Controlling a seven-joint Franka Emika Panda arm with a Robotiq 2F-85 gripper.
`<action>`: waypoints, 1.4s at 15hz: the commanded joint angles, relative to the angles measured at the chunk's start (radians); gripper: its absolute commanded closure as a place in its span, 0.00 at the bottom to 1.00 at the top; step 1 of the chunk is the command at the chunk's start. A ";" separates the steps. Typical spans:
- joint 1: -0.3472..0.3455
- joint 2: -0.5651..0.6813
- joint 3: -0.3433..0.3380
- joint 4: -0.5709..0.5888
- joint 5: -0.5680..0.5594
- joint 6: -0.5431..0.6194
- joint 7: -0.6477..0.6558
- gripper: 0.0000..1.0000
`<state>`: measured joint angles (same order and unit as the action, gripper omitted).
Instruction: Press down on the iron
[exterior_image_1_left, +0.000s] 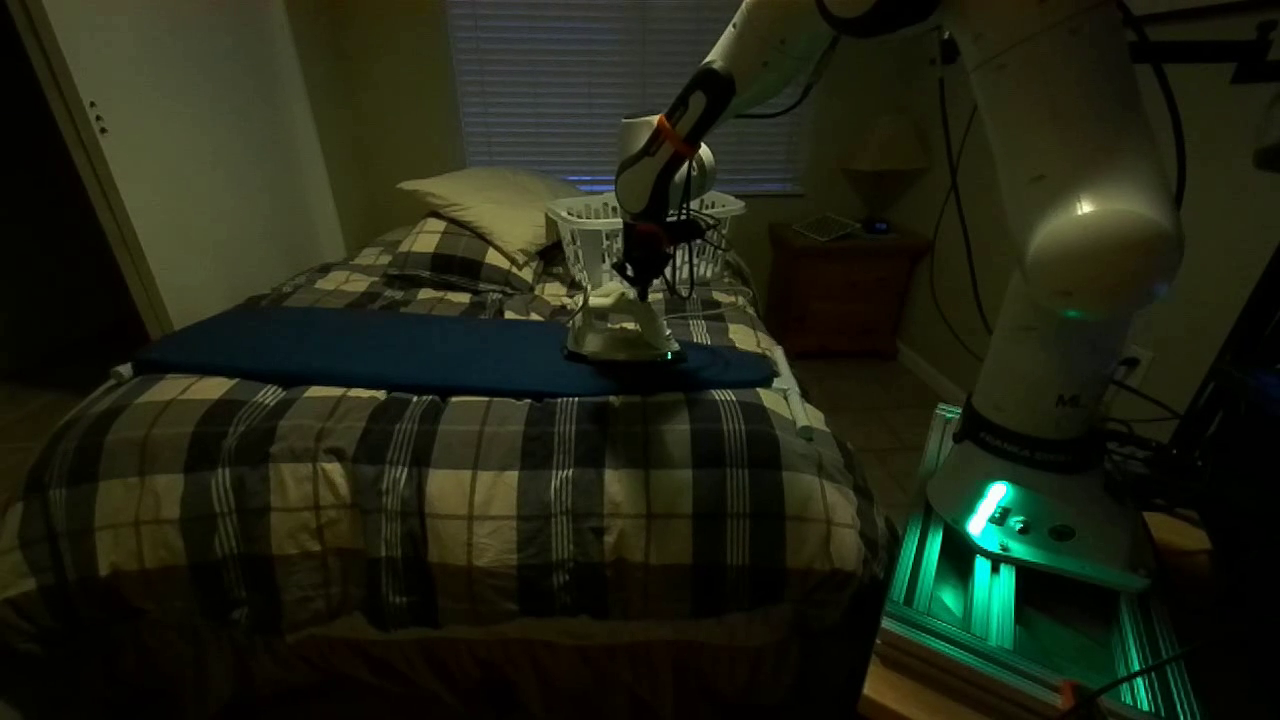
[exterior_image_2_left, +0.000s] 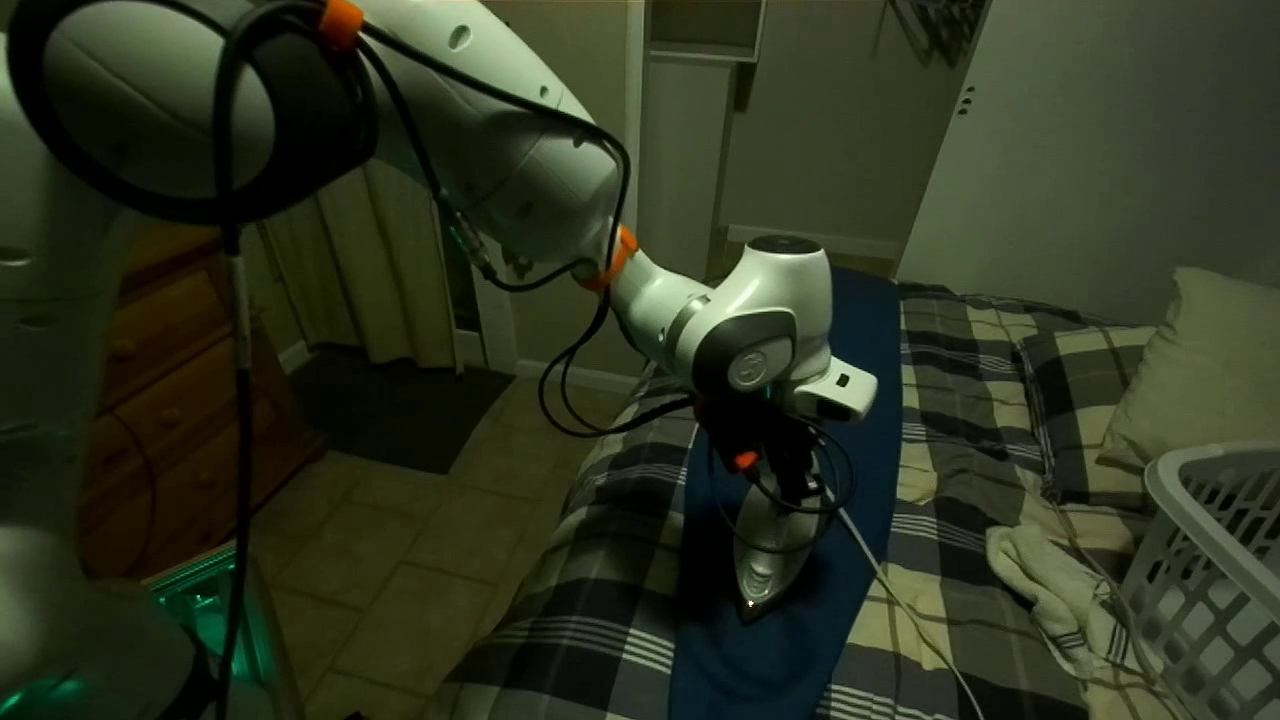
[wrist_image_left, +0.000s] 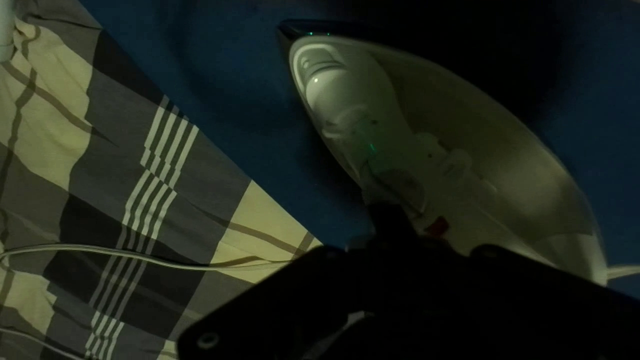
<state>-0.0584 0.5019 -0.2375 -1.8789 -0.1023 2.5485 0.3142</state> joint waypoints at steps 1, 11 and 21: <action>0.016 -0.041 -0.012 -0.028 -0.025 0.020 0.012 0.93; 0.019 -0.179 -0.006 -0.077 -0.054 -0.104 -0.005 0.17; -0.004 -0.261 0.018 -0.108 -0.097 -0.171 -0.001 0.00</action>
<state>-0.0459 0.2411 -0.2364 -1.9893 -0.1948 2.3805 0.3107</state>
